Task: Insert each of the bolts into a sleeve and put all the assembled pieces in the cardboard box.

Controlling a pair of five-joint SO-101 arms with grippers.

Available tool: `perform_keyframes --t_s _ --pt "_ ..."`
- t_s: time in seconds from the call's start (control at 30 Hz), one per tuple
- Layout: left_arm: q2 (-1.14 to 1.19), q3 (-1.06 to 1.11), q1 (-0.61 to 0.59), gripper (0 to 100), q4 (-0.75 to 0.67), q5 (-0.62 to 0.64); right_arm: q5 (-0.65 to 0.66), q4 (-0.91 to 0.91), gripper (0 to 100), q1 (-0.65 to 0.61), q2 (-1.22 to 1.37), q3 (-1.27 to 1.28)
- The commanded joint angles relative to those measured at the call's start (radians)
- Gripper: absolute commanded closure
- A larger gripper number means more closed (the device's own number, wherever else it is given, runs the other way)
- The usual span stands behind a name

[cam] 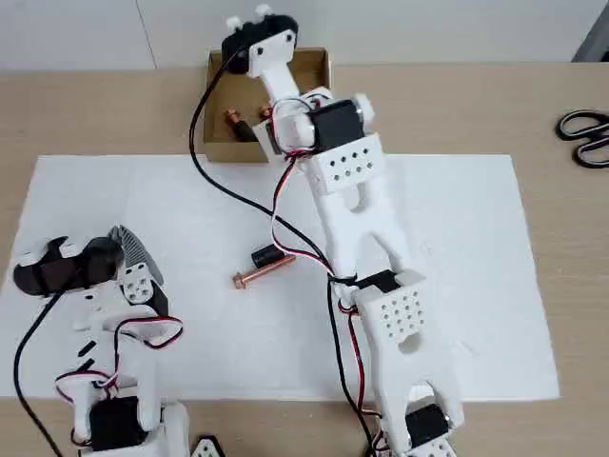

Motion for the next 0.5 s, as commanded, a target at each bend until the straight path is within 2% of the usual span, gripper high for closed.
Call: perform_keyframes --t_s 0.0,0.13,0.33,0.47 --pt "-0.009 -0.027 -0.003 99 0.002 -0.002 0.006 0.012 85.8 -0.024 -0.067 0.009" --pt "-0.009 -0.027 -0.002 99 0.002 -0.002 0.037 0.015 85.8 -0.073 -0.067 0.092" --pt "-0.009 -0.027 -0.002 99 0.0 -0.002 0.365 0.019 85.8 -0.222 -0.067 0.336" --pt "-0.009 -0.027 -0.002 99 -0.002 -0.002 0.397 0.021 85.8 -0.236 -0.067 0.396"
